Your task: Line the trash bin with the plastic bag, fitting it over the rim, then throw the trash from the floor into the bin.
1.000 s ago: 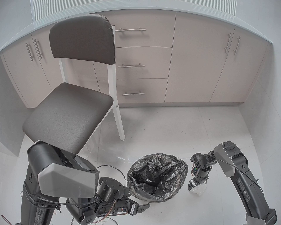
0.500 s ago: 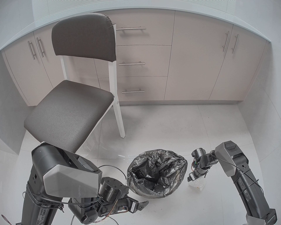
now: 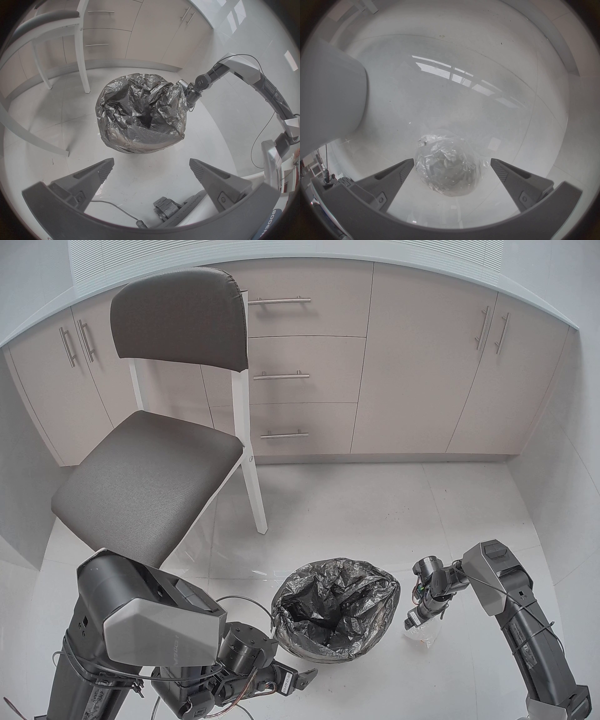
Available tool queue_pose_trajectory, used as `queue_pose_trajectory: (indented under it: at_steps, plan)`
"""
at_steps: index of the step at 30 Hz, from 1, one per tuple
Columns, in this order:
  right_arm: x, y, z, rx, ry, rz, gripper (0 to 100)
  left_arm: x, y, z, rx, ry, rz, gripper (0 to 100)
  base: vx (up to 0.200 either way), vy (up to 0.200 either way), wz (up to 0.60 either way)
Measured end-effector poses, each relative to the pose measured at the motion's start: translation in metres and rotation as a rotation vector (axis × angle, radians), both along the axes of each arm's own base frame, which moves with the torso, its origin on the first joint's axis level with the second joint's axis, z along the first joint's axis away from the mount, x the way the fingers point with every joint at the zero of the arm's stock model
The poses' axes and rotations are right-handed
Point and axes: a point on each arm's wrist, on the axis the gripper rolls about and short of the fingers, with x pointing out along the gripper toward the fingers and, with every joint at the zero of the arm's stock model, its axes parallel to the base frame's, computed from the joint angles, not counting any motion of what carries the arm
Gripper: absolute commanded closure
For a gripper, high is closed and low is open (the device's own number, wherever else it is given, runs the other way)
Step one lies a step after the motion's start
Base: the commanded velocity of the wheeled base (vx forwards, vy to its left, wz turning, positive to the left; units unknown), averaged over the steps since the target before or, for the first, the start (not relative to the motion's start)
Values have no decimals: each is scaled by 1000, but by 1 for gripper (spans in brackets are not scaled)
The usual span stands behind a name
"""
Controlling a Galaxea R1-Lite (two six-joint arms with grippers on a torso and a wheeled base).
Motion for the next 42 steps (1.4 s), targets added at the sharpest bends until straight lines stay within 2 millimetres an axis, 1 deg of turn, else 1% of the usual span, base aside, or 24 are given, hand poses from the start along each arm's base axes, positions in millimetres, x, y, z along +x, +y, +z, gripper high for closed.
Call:
queue_pose_trajectory:
  at_steps: [9, 10, 30, 37, 42]
  plan:
    - [0, 0, 0, -3, 1, 11, 0, 0, 0, 0, -1, 0, 0, 0, 0, 0, 0]
    - [0, 0, 0, -3, 1, 11, 100, 0, 0, 0, -1, 0, 1, 0, 0, 0, 0]
    - [0, 2, 0, -13, -1, 19, 100, 1, -1, 0, -7, 0, 5, 0, 0, 0, 0]
    - [-1, 3, 0, -13, -10, -71, 100, 2, -1, 0, -9, -1, 6, 0, 0, 0, 0]
    - [-11, 2, -1, -44, 92, -77, 100, 2, -1, 0, -8, 0, 7, 0, 0, 0, 0]
